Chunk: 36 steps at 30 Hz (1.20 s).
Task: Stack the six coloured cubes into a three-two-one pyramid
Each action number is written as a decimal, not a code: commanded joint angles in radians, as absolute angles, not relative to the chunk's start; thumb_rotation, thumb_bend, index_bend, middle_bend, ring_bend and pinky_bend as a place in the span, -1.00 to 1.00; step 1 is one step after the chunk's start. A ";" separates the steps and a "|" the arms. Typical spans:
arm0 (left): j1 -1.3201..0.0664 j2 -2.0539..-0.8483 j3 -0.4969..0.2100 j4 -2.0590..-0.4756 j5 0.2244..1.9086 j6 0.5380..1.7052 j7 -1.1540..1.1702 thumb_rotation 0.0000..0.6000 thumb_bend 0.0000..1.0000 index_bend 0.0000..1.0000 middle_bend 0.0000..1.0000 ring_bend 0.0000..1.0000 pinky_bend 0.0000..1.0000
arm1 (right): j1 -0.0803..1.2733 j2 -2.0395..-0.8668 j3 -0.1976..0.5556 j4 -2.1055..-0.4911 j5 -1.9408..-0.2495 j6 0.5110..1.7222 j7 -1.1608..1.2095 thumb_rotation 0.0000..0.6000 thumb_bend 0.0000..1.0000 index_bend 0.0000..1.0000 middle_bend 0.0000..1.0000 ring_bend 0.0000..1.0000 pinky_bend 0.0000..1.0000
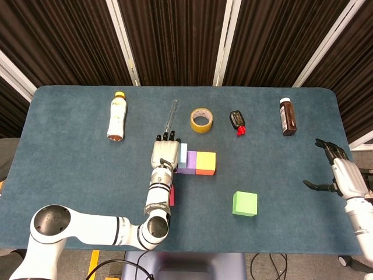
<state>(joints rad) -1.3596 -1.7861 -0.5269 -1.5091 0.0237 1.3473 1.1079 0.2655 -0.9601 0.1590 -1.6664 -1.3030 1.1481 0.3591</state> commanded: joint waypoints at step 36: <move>-1.346 -1.801 -0.558 -1.487 0.029 1.344 1.133 1.00 -0.31 -0.48 -0.93 -1.00 -0.75 | 0.271 -0.956 0.161 -1.655 -1.304 1.138 0.375 1.00 -0.51 -0.90 -0.55 -0.83 -0.67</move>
